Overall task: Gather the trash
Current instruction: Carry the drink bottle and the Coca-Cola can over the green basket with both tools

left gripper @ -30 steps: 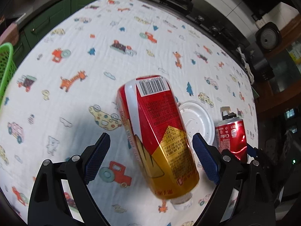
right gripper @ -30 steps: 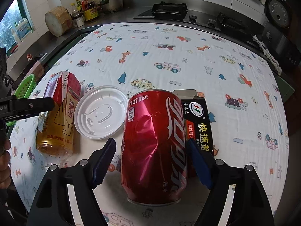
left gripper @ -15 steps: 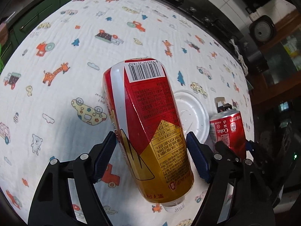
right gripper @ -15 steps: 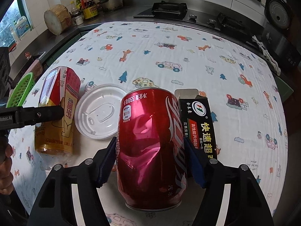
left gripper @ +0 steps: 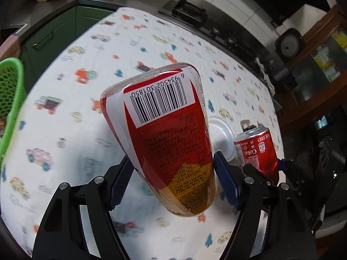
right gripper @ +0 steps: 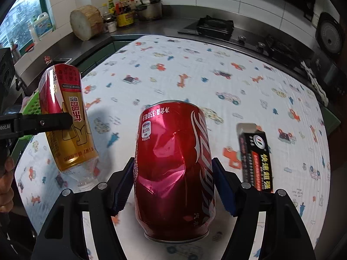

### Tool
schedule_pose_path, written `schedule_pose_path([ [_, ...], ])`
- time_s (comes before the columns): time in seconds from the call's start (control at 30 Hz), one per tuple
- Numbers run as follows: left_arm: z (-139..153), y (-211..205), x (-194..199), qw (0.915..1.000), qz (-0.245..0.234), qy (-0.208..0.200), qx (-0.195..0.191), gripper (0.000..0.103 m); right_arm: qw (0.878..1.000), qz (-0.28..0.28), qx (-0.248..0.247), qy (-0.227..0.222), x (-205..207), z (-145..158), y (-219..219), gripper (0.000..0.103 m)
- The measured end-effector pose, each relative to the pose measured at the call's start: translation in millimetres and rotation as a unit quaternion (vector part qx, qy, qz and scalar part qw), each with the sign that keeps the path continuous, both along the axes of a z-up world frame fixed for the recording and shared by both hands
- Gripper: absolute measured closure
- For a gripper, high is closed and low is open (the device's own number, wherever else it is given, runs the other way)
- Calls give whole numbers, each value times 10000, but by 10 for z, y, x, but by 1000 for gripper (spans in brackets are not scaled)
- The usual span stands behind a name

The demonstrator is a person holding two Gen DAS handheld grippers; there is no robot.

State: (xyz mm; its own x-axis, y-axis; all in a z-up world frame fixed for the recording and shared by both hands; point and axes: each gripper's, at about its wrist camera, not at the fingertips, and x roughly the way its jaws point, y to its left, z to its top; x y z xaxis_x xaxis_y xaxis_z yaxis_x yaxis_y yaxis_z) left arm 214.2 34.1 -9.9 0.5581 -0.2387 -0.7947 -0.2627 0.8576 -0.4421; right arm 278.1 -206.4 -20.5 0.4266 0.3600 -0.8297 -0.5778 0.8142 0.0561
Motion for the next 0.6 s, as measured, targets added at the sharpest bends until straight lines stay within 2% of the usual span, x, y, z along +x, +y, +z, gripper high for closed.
schedule_pose_path([
  [0.33,355,853,-483,9976,500,-427,200,30,9978,629,74,-184,-314,236,861,36],
  [0.6,564,1872,-926,9879,1320,-585,562,30,9923,1222,118,-150,-527,269,1750,36],
])
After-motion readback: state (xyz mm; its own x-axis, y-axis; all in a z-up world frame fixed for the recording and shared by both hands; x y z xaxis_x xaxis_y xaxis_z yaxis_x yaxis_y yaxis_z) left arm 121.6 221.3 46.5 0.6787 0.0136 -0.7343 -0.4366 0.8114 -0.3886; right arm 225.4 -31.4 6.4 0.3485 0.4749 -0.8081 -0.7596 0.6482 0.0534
